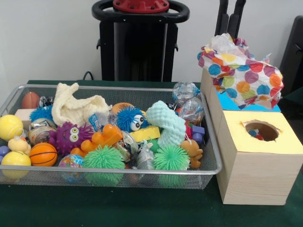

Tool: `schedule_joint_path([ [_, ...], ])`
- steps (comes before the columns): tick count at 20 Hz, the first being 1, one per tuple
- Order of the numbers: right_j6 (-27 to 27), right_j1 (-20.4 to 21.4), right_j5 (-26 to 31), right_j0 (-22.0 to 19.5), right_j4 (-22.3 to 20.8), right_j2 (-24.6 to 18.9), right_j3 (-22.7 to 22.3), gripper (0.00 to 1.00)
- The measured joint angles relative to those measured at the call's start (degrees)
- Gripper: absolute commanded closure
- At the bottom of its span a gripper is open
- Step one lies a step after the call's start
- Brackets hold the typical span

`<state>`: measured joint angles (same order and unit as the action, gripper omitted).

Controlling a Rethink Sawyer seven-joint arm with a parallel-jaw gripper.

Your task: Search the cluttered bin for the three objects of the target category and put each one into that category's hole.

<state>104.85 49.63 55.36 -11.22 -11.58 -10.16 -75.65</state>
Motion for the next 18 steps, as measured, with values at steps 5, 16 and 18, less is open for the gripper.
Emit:
schedule_joint_path([
  [5,0.0,0.0,0.1,0.0,0.5,0.0,0.0,1.0],
  [16,0.0,0.0,0.3,0.0,0.7,0.0,0.0,1.0],
  [18,0.0,-0.2,0.3,0.2,0.7,0.0,0.1,1.0],
])
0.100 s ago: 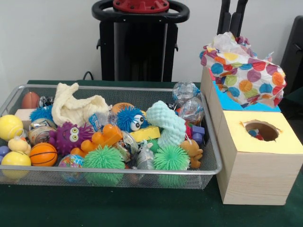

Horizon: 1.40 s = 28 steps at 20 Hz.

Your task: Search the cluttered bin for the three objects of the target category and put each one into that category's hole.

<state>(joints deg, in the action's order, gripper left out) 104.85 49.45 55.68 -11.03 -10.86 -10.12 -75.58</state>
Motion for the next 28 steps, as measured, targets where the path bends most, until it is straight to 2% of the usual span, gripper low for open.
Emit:
schedule_joint_path([
  [7,0.0,-1.0,0.0,1.7,0.0,0.3,0.1,1.0],
  [14,0.0,-3.7,0.0,7.6,0.1,1.1,0.2,1.0],
  [19,0.0,-5.3,-0.1,9.5,0.5,1.1,0.2,1.0],
  [23,0.0,-7.0,-1.2,9.9,0.5,1.1,0.2,1.0],
  [28,0.0,-9.4,-5.1,8.6,0.3,1.4,0.0,1.0],
])
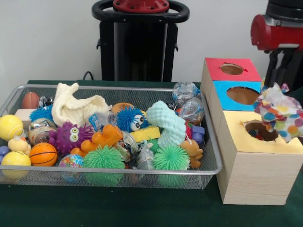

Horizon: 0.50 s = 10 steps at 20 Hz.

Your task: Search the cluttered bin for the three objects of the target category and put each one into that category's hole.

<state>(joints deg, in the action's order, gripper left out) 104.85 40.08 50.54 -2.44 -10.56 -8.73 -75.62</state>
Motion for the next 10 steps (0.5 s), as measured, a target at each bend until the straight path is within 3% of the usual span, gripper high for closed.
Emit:
schedule_joint_path([
  [10,0.0,-1.9,-3.8,-4.6,-0.2,0.6,-1.5,1.0],
])
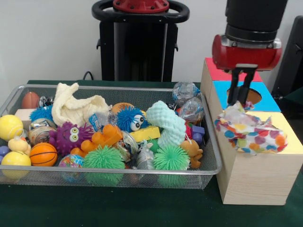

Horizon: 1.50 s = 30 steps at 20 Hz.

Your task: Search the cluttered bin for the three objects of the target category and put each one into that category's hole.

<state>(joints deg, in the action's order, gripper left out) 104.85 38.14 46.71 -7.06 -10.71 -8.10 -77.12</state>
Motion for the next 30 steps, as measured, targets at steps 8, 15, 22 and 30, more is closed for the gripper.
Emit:
schedule_joint_path([
  [8,0.0,-2.0,-2.2,0.1,-1.7,3.6,0.0,1.0],
  [15,0.0,-4.1,-6.2,3.7,-2.7,7.2,-0.4,1.0],
  [22,0.0,-2.7,-6.6,8.5,-1.7,9.4,-3.0,1.0],
  [30,0.0,1.0,-6.5,12.2,1.4,10.7,-5.5,1.0],
])
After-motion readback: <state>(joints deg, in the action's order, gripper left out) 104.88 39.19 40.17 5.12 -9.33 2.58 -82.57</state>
